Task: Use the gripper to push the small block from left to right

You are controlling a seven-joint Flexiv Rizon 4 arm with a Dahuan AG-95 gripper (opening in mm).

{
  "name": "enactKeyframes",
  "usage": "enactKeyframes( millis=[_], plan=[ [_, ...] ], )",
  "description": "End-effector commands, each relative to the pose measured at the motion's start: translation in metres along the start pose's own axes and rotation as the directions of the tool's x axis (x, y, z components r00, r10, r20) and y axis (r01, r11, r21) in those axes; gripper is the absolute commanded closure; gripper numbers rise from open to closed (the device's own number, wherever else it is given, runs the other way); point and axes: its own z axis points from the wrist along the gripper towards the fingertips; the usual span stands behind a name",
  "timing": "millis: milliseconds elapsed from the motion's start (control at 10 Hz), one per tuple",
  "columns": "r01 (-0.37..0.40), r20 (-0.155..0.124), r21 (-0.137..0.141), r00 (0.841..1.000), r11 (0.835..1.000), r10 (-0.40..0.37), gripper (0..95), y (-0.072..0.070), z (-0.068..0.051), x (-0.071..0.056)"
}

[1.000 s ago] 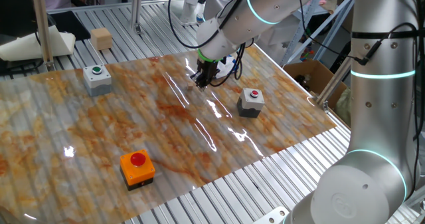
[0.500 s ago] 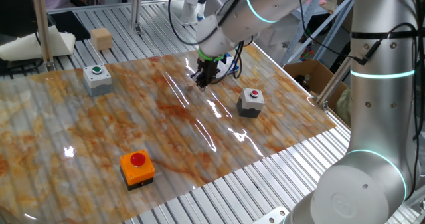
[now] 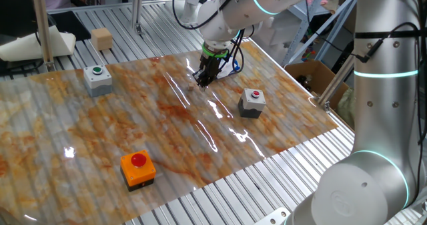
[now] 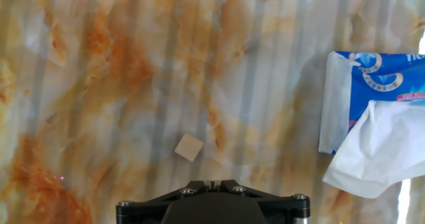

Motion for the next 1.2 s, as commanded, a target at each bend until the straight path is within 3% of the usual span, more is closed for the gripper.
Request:
enactKeyframes(
  millis=[100, 300, 800, 1200],
  plan=[
    [0.007, -0.003, 0.000, 1.000, 1.000, -0.007, 95.0, -0.0007, -0.0001, 0.0013],
    [0.002, -0.003, -0.004, 1.000, 1.000, -0.002, 95.0, -0.0007, -0.0001, 0.0013],
    [-0.110, -0.003, -0.006, 0.994, 0.994, 0.110, 95.0, -0.0007, -0.0001, 0.0013],
    [-0.246, 0.008, 0.000, 0.969, 0.969, 0.246, 95.0, -0.0007, -0.0001, 0.0013]
  ],
)
